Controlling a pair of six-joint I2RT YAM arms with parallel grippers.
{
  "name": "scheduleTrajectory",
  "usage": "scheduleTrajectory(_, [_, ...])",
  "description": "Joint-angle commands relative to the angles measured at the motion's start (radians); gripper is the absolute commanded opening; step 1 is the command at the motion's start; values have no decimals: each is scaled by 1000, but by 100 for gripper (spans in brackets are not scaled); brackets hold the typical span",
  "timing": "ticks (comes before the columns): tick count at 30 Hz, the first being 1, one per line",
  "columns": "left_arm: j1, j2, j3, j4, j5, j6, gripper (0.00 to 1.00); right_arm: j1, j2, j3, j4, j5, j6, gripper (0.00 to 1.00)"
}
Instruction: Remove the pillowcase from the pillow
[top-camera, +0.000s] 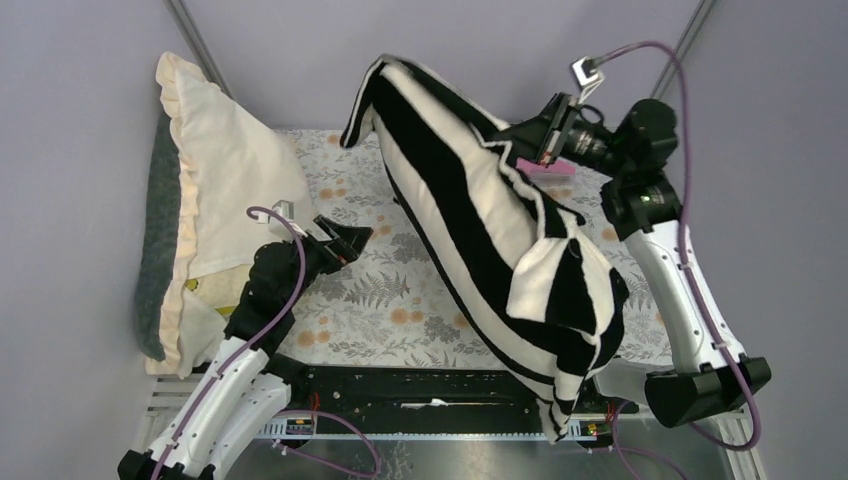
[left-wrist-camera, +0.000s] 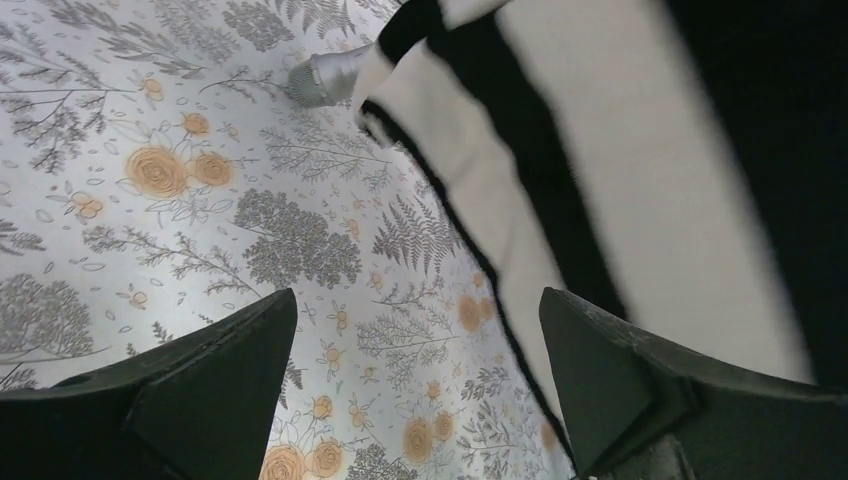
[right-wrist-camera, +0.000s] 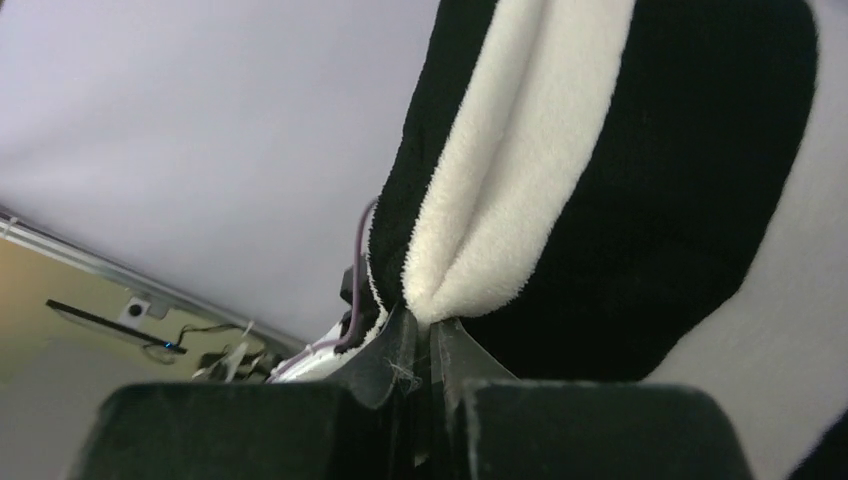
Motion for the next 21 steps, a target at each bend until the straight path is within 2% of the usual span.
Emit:
scheduleTrajectory(1, [-4, -52, -2, -48, -82, -37, 99, 117, 5, -84, 193, -29, 98, 0])
scheduleTrajectory(3, [-4, -71, 8, -76, -108, -34, 99, 197, 24, -147, 193, -51, 68, 0])
scheduleTrajectory(5, [-3, -88, 9, -82, -131, -30, 99, 222, 32, -199, 186, -47, 11, 0])
scheduleTrajectory(7, [-3, -90, 5, -80, -140, -31, 99, 218, 46, -192, 80, 27, -123, 0])
scheduleTrajectory(9, [-3, -71, 3, -66, -127, -34, 99, 219, 84, -139, -145, 168, -287, 0])
scheduleTrajectory(11, [-3, -43, 10, -64, -108, -33, 99, 221, 138, -92, -246, 243, -403, 0])
scheduleTrajectory(13, [-4, -19, 19, -76, -103, -25, 99, 243, 211, -63, -267, 96, -455, 0])
scheduleTrajectory(15, [-3, -12, 32, -103, -129, -15, 99, 323, 276, -28, -323, 62, -504, 3])
scheduleTrajectory(16, [-3, -14, 43, -127, -154, -11, 99, 379, 292, -19, -358, 93, -547, 12])
scheduleTrajectory(18, [-4, -26, 78, -193, -226, -15, 99, 487, 307, -38, -399, 138, -624, 40])
scheduleTrajectory(20, [-3, -45, 125, -264, -308, -17, 99, 557, 306, -83, -412, 124, -656, 57])
scheduleTrajectory(21, [-3, -56, 151, -307, -353, -23, 99, 582, 299, -109, -422, 123, -672, 62])
